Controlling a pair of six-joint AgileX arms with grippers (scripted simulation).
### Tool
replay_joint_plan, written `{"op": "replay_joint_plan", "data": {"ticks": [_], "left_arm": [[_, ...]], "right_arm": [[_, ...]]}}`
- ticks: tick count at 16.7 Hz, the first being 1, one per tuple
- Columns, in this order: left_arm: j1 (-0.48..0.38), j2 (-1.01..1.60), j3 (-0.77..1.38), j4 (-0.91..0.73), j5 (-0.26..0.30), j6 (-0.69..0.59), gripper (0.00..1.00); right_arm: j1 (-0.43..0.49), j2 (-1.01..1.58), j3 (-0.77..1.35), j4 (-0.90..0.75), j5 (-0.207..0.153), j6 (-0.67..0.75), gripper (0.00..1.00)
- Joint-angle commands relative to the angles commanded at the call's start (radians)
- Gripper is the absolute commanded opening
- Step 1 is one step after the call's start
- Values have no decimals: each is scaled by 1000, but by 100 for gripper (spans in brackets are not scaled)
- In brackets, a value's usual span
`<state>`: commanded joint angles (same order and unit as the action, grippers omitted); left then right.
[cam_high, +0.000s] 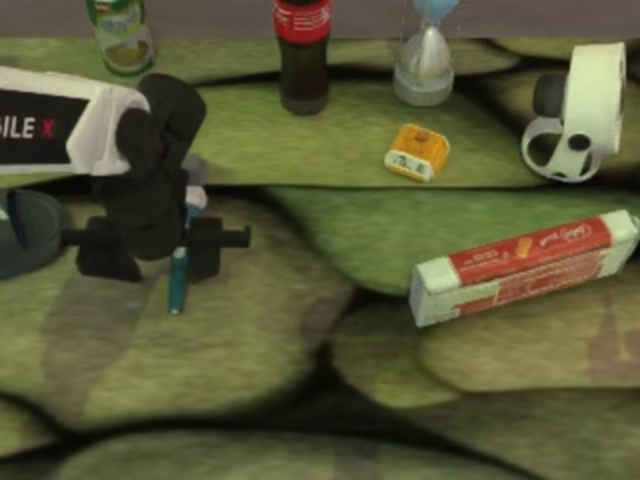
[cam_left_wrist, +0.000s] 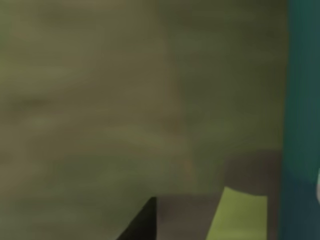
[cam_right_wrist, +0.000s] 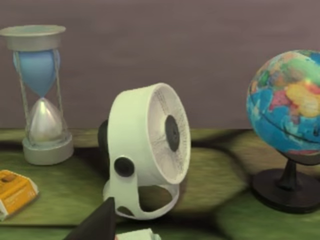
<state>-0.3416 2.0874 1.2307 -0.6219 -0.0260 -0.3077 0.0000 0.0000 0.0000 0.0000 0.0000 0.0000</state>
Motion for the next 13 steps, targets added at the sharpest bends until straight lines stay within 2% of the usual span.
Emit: {"op": "replay_joint_plan", "data": {"ticks": [8,10,13], "left_arm": [[0,0,0,0,0,0,0],[-1,-61,23,-25,-18,14,0],[-1,-74,10,40,9,30,0]], "right_arm": [[0,0,0,0,0,0,100],[0,0,0,0,0,0,100],[0,0,0,0,0,0,100]]}}
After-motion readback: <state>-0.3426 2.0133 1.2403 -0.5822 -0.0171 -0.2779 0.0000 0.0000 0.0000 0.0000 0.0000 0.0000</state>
